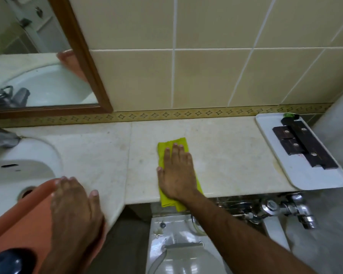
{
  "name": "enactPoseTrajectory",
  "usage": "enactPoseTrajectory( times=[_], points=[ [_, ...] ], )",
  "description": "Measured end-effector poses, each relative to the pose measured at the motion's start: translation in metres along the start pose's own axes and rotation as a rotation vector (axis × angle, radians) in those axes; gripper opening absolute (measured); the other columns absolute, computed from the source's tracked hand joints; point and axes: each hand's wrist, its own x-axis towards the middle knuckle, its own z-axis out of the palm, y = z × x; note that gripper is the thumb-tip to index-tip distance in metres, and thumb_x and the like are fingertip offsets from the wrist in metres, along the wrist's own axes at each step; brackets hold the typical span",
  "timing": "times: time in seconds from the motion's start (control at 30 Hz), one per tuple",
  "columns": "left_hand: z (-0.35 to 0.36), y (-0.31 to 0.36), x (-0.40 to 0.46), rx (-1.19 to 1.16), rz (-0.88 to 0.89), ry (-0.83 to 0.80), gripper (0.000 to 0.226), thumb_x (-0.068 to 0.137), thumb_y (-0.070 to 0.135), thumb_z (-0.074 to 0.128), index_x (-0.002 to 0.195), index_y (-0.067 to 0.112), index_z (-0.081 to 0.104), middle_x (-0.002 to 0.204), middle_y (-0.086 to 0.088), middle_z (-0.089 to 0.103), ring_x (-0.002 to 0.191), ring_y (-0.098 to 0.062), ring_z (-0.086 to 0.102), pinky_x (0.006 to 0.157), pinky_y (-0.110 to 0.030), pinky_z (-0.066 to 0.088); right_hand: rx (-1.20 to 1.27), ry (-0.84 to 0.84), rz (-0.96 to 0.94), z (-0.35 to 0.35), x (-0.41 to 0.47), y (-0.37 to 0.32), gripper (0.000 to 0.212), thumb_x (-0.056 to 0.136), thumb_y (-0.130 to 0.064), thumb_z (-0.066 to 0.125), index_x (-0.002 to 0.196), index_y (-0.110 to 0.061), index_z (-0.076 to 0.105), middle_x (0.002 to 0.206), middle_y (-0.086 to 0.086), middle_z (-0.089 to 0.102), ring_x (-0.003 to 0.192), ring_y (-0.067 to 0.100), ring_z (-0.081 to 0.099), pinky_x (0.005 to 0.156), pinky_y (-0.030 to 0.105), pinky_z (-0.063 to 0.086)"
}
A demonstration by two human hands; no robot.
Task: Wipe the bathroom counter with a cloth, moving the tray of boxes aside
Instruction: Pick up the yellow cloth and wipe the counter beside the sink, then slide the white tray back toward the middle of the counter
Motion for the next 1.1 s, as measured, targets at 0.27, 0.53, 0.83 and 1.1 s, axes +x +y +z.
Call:
enactPoseTrajectory(
  times=[0.27,0.53,0.83,1.1],
  points=[
    [0.036,-0.015,-0.004,0.048,-0.055,0.003,0.062,0.095,0.027,0.028,0.135,-0.02,0.036,0.139,-0.041,0.041,0.132,-0.051,0.041,0.111,-0.056,0.03,0.035,-0.063,-0.43,0.035,0.002,-0.124,0.071,0.094,-0.041,0.042,0.151,-0.003,0.024,0.16,0.024,0.018,0.149,0.038,0.011,0.119,0.054,0.008],
    [0.006,-0.012,0.002,0.167,-0.009,-0.121,0.076,0.092,0.041,0.022,0.127,-0.024,0.039,0.127,-0.048,0.045,0.124,-0.057,0.043,0.103,-0.063,0.035,0.238,-0.084,-0.767,-0.016,-0.034,-0.074,0.042,0.09,-0.026,0.06,0.124,-0.002,0.055,0.127,0.024,0.06,0.121,0.038,0.051,0.107,0.049,0.034],
    [0.007,0.228,0.033,0.041,0.476,-0.026,0.076,0.093,0.049,0.024,0.143,-0.008,0.032,0.148,-0.031,0.038,0.139,-0.043,0.034,0.116,-0.052,0.028,0.355,0.348,0.02,-0.081,-0.102,0.137,0.026,0.091,-0.036,0.056,0.098,-0.017,0.073,0.09,0.002,0.076,0.076,0.022,0.069,0.064,0.03,0.057],
    [0.069,0.463,0.049,-0.152,0.67,-0.153,0.059,0.098,0.04,0.034,0.134,-0.006,0.04,0.136,-0.028,0.048,0.125,-0.043,0.045,0.106,-0.049,0.039,0.514,0.714,0.924,-0.117,-0.128,0.305,0.031,0.087,-0.024,0.068,0.113,-0.008,0.063,0.105,0.013,0.066,0.091,0.032,0.064,0.075,0.034,0.05]
  ],
)
